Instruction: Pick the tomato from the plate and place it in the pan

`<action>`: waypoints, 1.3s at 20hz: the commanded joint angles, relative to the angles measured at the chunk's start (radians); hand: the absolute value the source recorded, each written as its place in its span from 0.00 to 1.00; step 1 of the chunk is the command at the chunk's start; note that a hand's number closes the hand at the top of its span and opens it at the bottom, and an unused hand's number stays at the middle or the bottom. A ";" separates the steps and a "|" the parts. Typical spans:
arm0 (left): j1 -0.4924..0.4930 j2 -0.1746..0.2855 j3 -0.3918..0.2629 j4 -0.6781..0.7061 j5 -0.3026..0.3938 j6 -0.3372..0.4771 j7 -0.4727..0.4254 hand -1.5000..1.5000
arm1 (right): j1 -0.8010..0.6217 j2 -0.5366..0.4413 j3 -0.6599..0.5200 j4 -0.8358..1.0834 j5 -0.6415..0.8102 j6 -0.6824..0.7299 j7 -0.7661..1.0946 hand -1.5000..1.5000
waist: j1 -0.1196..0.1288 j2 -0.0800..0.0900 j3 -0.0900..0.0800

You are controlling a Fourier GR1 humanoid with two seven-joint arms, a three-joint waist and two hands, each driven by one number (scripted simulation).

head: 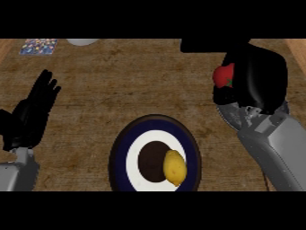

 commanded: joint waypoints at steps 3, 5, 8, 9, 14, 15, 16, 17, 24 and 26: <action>0.037 -0.033 -0.019 0.015 -0.028 -0.001 -0.037 0.50 | 0.109 -0.084 -0.167 0.014 -0.034 -0.116 -0.138 1.00 | 0.004 0.001 0.000; 0.022 -0.025 0.002 0.046 -0.014 -0.026 -0.073 0.50 | 0.141 -0.103 -0.223 0.098 -0.076 -0.188 -0.239 1.00 | 0.005 0.003 0.000; -0.050 -0.002 0.042 0.082 0.009 -0.033 -0.033 0.50 | 0.187 -0.144 -0.283 0.166 -0.135 -0.236 -0.384 1.00 | 0.003 0.003 0.000; -0.021 -0.011 0.015 0.041 -0.014 -0.022 -0.021 0.50 | 0.157 -0.116 -0.288 0.282 -0.133 -0.307 -0.440 1.00 | 0.012 0.005 0.001; -0.017 -0.017 0.010 0.042 -0.007 -0.044 -0.030 0.50 | 0.191 -0.100 -0.341 0.506 -0.204 -0.450 -0.679 1.00 | 0.017 0.008 0.001; -0.025 -0.039 -0.008 0.007 -0.019 -0.016 0.009 0.50 | 0.142 -0.083 -0.337 0.531 -0.211 -0.416 -0.686 1.00 | 0.016 0.005 0.001; -0.012 -0.012 0.024 0.017 -0.005 -0.046 -0.014 0.50 | 0.106 -0.083 -0.335 0.583 -0.190 -0.413 -0.703 1.00 | 0.016 0.004 0.000; -0.036 -0.061 -0.024 -0.038 -0.045 0.032 0.052 0.50 | 0.148 -0.065 -0.329 0.605 -0.171 -0.468 -0.722 1.00 | 0.016 0.004 0.001; 0.006 -0.042 -0.012 0.001 -0.057 -0.014 -0.036 0.50 | 0.012 -0.044 -0.475 0.967 -0.229 -0.519 -0.689 0.00 | 0.040 0.015 0.002; -0.017 0.003 0.031 -0.006 -0.006 -0.052 0.032 0.50 | 0.017 -0.066 -0.496 0.991 -0.286 -0.435 -0.743 0.00 | 0.025 0.008 0.001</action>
